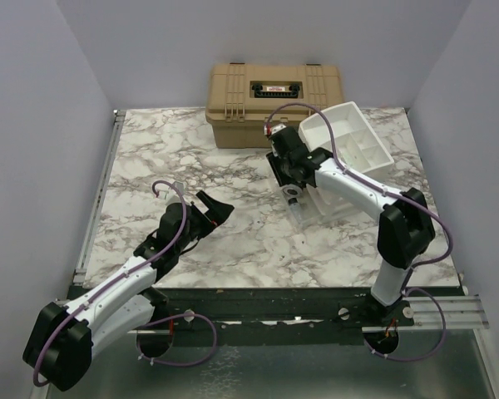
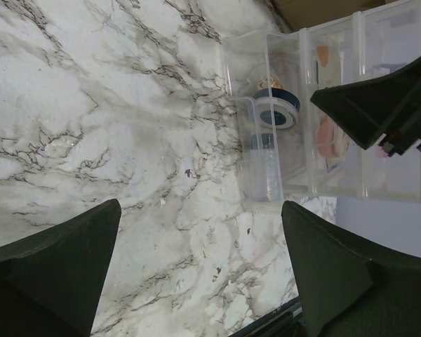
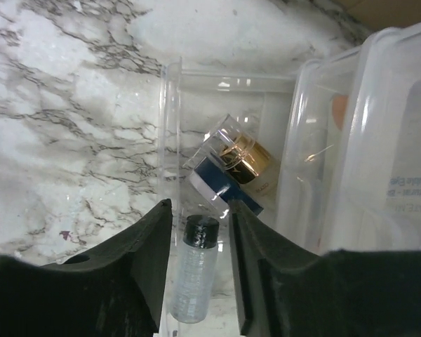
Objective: Organize the makeup
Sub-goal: Place the makeup in the drawer, then close the drawer in the storage box.
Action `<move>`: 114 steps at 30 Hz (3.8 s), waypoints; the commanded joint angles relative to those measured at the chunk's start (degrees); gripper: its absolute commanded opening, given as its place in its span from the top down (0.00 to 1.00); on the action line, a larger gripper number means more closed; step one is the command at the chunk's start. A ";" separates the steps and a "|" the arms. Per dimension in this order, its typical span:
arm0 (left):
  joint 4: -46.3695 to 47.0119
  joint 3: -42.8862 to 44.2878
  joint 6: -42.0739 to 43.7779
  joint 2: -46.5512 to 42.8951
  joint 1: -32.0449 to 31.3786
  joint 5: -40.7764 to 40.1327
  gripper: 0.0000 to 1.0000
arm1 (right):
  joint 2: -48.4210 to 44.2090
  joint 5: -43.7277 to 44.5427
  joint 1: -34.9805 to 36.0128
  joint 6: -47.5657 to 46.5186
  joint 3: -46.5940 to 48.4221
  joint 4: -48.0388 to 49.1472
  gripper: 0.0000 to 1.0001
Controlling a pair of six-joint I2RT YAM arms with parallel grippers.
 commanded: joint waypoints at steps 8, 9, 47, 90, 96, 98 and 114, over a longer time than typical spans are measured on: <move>1.27 0.65 0.34 0.60 0.33 1.47 0.01 | 7.56 2.45 -0.23 -2.01 -0.14 -3.42 0.55; 1.25 0.65 0.24 0.51 0.32 1.50 0.01 | 8.47 1.95 -0.23 -2.01 0.31 -4.59 0.55; 1.48 -0.10 0.31 -0.32 0.39 1.77 0.01 | 14.65 0.73 -0.23 -9.46 14.32 -7.75 0.43; 6.46 2.41 0.74 6.74 0.42 5.81 0.01 | -3.38 -3.31 -0.23 -2.54 13.24 -7.46 0.49; 10.55 5.75 2.15 13.14 0.33 10.27 0.01 | -14.88 3.01 -0.27 -1.81 9.48 -1.28 0.38; 12.16 7.47 2.67 15.49 0.24 11.89 0.01 | -17.73 7.27 -0.30 -2.37 7.82 0.73 0.33; 22.22 16.35 6.99 33.78 -3.54 17.51 0.01 | -19.96 -6.35 -26.77 8.35 10.84 -4.20 0.13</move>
